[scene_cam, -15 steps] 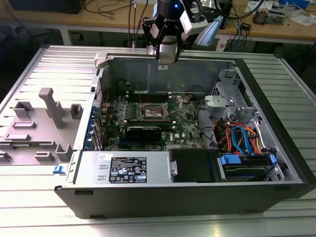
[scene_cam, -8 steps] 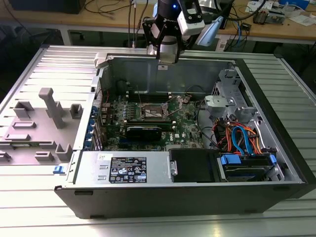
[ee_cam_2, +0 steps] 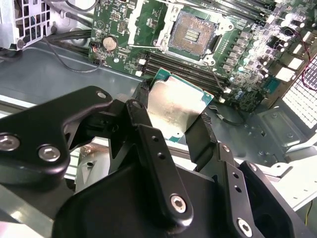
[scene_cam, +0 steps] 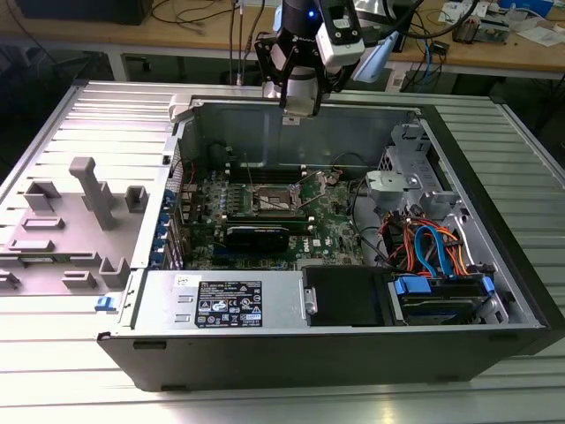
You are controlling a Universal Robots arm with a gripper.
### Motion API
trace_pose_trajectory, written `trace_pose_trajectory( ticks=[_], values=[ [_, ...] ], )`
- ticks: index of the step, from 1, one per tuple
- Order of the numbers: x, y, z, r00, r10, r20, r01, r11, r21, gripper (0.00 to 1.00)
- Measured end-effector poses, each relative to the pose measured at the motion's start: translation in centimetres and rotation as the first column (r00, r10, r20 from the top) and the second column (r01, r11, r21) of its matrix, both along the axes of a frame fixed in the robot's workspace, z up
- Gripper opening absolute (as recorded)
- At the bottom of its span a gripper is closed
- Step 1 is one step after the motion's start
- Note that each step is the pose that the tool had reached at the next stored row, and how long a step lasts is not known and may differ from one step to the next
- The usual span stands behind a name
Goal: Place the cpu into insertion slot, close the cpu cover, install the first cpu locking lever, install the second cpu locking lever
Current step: 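Place the cpu into insertion slot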
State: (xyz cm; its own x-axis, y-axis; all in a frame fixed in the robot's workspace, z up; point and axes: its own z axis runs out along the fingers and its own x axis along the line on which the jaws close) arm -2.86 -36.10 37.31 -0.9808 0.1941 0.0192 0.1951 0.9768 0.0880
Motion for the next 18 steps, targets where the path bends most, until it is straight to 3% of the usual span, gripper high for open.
trace_pose_trajectory(
  ticks=[12,18],
  values=[
    [0.0,-0.18,-0.01,1.0,-0.001,-0.0001,0.001,1.0,-0.004,0.54],
    [0.0,-0.2,-0.16,0.9964,-0.084,0.0002,0.084,0.9964,-0.0109,0.54]
  ],
)
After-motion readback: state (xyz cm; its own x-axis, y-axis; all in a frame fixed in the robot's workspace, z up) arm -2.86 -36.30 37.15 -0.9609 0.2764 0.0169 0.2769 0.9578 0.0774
